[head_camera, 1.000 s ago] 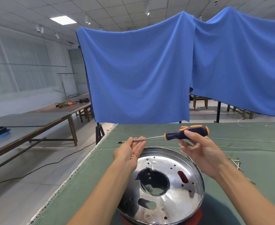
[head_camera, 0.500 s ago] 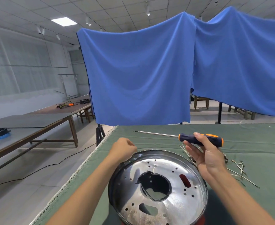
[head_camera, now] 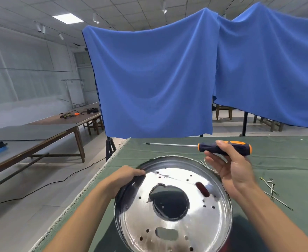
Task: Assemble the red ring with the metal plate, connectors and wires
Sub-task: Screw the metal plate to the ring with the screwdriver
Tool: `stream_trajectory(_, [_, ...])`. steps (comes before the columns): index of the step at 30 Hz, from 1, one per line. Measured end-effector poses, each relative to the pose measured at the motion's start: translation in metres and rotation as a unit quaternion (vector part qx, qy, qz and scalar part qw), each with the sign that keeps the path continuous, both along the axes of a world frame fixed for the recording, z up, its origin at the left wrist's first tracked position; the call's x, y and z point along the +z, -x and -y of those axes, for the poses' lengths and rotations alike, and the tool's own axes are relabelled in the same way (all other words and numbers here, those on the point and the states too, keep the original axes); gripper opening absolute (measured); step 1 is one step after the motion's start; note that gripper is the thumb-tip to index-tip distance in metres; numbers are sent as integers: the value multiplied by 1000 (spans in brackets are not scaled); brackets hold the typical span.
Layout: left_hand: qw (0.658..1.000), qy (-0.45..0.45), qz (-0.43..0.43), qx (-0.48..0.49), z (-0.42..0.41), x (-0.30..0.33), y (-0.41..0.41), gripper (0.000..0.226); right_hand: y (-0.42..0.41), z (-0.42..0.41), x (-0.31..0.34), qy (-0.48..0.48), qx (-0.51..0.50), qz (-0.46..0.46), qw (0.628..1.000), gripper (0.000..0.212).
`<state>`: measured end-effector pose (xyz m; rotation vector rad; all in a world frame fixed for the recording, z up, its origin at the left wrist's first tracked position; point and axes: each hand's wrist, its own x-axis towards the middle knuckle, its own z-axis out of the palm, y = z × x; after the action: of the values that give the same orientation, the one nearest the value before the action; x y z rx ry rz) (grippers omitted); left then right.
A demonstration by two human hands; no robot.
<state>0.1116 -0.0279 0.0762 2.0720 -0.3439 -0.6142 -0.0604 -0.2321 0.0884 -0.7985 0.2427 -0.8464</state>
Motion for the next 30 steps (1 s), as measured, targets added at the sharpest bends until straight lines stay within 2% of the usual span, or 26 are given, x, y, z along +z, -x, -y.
stream_trajectory(2, [996,71,-38,48,-6,5,4,25,2,-1,6,5,1,13,1000,10])
stream_trajectory(5, [982,143,-39,114,-9,4,10,22,4,-4,15,11,8,34,999,8])
stream_trajectory(8, [953,245,-56,168,-5,-5,20,23,2,-8,21,14,17,49,999,6])
stream_trajectory(12, [925,304,-7,228,1,-26,32,20,-4,-12,22,35,19,57,998,4])
stream_trajectory(17, [918,368,-10,147,-2,-34,49,36,-9,-14,15,51,27,51,997,8])
stream_trajectory(21, [923,375,-24,83,-13,-31,53,20,-12,-14,12,58,29,37,997,12])
stream_trajectory(24, [921,378,-34,86,-18,-32,58,22,-13,-15,11,61,24,37,997,15])
stream_trajectory(28, [911,390,-91,98,-22,-35,67,6,-13,-17,9,61,17,28,998,15])
stream_trajectory(30, [902,402,-143,65,-25,-31,69,24,-13,-18,7,57,12,24,998,15])
